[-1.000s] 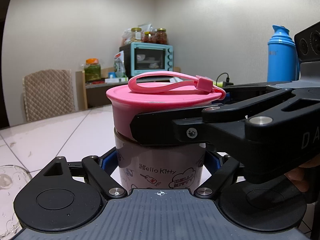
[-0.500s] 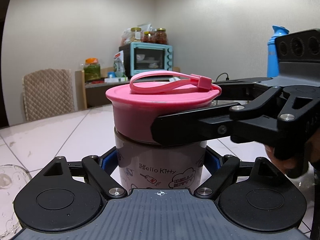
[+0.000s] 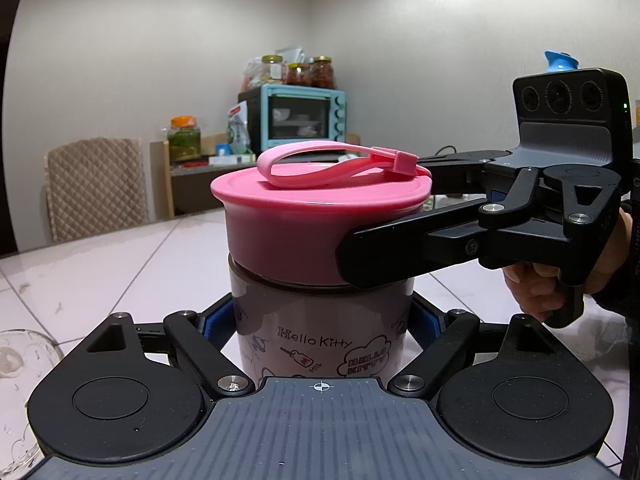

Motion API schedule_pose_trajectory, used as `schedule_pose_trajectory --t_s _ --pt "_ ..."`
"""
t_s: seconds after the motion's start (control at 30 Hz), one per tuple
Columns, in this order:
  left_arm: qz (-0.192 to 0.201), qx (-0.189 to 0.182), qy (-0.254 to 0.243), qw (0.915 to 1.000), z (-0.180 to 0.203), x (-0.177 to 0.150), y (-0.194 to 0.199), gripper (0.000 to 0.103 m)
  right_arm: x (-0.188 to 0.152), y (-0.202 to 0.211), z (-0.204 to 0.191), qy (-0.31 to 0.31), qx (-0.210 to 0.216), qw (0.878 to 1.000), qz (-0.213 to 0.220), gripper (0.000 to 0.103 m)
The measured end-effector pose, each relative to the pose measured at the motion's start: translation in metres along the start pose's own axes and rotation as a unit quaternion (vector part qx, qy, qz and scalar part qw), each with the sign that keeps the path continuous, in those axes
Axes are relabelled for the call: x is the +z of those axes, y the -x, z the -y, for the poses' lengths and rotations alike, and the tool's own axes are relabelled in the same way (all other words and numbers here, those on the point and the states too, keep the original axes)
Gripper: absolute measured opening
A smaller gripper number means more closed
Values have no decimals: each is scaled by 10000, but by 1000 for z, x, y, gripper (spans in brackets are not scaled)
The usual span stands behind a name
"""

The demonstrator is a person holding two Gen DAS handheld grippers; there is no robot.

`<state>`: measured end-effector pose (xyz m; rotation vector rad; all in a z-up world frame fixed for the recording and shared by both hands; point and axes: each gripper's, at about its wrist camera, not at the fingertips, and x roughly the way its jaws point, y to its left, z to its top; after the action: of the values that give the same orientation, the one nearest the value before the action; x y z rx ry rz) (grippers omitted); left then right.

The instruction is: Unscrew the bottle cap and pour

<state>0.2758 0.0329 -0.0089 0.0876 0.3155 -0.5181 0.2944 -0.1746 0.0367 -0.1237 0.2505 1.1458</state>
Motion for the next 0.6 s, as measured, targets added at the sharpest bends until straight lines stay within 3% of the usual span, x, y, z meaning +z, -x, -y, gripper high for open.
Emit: schedule_pose_trajectory --t_s 0.17,0.33,0.6 --pt "-1 2 -2 10000 0 0 0 89 3 2 -1 -9 -119 9999 0 86" --pt "-1 -3 1 10000 0 0 0 89 4 7 -10 -55 -380 9993 7 96" --pt "-1 -6 4 10000 0 1 0 89 2 18 -30 -537 -1031 9931 143 100"
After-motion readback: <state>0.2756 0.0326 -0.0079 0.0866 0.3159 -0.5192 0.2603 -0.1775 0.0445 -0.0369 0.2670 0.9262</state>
